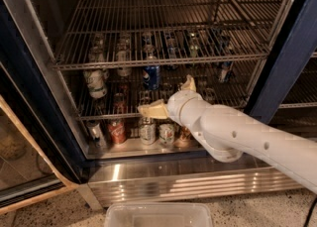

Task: Pick pepsi can from middle shelf of fridge

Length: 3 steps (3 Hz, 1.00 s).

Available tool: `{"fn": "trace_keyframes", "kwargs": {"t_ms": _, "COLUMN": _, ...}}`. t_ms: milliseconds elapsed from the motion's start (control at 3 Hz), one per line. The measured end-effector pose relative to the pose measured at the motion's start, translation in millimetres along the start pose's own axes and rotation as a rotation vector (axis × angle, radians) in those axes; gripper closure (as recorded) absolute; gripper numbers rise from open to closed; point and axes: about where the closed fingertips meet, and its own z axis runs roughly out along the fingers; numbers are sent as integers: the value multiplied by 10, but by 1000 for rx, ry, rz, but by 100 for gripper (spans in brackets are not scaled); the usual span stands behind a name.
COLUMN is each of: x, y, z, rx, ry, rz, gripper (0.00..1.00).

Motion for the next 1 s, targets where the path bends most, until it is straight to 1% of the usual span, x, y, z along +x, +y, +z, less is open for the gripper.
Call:
{"fn": "trace_keyframes", "kwargs": {"t_ms": 333, "x": -57, "y": -106, "z": 243, "rx": 59, "ry": -61, "rz": 30, "gripper": 0}}
{"fn": "trace_keyframes", "kwargs": {"t_ms": 667, "x": -115, "y": -222, "z": 444, "rx": 94, "ry": -124, "rz": 77, "gripper": 0}}
{"fn": "trace_keyframes", "kwargs": {"t_ms": 1000, "x": -201, "y": -302, "z": 723, "rx": 100, "ry": -164, "rz": 113, "gripper": 0}}
